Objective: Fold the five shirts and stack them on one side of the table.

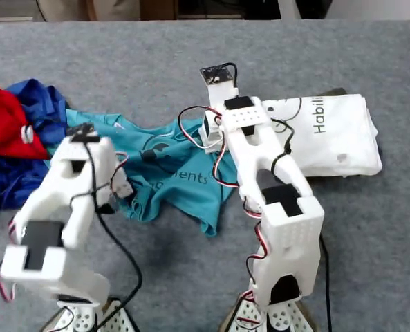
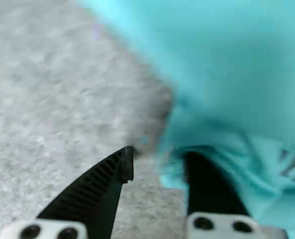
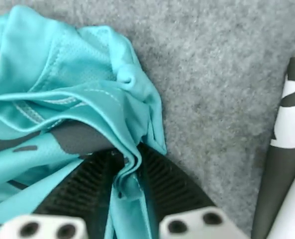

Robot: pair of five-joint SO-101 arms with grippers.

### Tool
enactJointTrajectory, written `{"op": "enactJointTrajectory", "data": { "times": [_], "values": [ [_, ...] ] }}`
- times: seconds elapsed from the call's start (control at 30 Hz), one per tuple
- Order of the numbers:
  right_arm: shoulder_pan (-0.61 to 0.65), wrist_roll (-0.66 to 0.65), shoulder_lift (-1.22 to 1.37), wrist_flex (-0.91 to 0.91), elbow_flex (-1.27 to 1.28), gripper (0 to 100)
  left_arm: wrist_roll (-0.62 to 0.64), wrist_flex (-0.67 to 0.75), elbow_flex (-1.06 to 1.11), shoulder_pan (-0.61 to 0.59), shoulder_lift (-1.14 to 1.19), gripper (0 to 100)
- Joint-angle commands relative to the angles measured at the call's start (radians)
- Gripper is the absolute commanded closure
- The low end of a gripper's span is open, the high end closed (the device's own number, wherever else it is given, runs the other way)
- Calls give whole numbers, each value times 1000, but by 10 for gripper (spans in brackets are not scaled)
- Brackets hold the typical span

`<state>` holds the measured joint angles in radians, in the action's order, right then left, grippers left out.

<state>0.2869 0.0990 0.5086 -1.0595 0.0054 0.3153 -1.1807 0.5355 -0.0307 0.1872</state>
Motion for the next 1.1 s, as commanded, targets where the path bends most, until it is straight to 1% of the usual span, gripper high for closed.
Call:
{"op": "enactJointTrajectory", "data": {
  "times": [0.0, 0.2, 0.33, 0.43, 0.53, 0.6, 0.7, 0.83, 0.9, 1.0, 1.07],
  "values": [
    [-4, 12, 27, 9, 16, 997, -31, -52, -60, 18, 128, 969],
    [-5, 12, 27, 9, 18, 997, -25, -51, -66, -2, 128, 982],
    [-5, 12, 27, 9, 19, 997, -49, -46, -97, -75, 110, 982],
    [-7, 12, 27, 9, 19, 997, -192, -77, -172, -169, 79, 982],
    [-7, 12, 27, 9, 21, 997, -358, -158, -281, -273, 58, 982],
    [-7, 12, 27, 9, 21, 997, -443, -206, -351, -339, 56, 981],
    [-5, 12, 27, 9, 21, 997, -503, -239, -400, -387, 58, 981],
    [-4, 11, 27, 9, 21, 997, -508, -244, -384, -384, 58, 974],
    [-4, 9, 27, 8, 21, 997, -505, -245, -370, -387, 58, 931],
    [-4, 9, 27, 8, 21, 997, -503, -250, -342, -405, 48, 832],
    [-4, 6, 27, -5, 19, 997, -503, -292, -350, -431, 48, 787]
  ]
}}
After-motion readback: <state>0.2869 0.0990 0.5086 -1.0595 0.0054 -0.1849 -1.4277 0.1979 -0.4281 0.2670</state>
